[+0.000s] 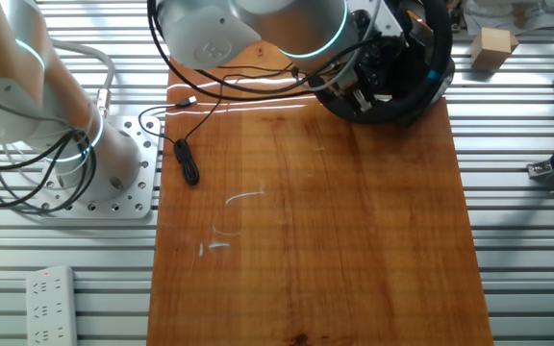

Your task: Rotate the steering wheel 90 degrees clockwise

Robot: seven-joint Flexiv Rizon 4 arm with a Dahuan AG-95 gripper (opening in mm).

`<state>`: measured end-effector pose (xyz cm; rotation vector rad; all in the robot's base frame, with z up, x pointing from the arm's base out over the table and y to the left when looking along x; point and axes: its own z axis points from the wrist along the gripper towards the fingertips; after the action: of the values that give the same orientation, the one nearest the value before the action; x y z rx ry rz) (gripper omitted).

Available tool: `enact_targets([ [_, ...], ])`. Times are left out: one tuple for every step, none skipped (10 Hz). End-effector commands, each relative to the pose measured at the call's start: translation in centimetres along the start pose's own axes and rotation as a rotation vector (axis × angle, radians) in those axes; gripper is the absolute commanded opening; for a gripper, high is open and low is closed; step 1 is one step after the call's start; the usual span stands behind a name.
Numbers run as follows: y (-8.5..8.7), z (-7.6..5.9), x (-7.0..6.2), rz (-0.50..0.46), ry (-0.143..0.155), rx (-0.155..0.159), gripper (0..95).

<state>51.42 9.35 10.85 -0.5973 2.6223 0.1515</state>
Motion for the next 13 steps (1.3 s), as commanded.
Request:
enact_targets([
  [0.16,-0.13,-0.03,-0.058,0.003,-0.025,0.0],
  [0.16,-0.13,-0.03,-0.074,0.004,-0.027,0.0],
  [0.16,-0.13,-0.03,-0.083,0.003,-0.03,0.0],
  [0.16,-0.13,-0.03,-0.087,-0.005,-0.042,0.0],
  [0.16,-0.13,-0.03,-0.101,-0.01,-0.05,0.0],
  [0.16,-0.13,-0.03,-0.109,-0.012,-0.057,0.0],
  [0.16,-0.13,-0.03,-0.112,-0.018,-0.063,0.0],
  [0.16,-0.13,-0.03,-0.11,-0.021,-0.066,0.0],
  [0.16,-0.13,-0.03,-0.106,-0.025,-0.068,0.0],
  [0.16,-0.13,-0.03,-0.099,-0.033,-0.077,0.0],
  [0.16,-0.13,-0.03,-0.099,-0.039,-0.084,0.0],
  [0.16,-0.13,-0.03,-0.101,-0.041,-0.088,0.0],
  [0.16,-0.13,-0.03,-0.099,-0.046,-0.093,0.0],
])
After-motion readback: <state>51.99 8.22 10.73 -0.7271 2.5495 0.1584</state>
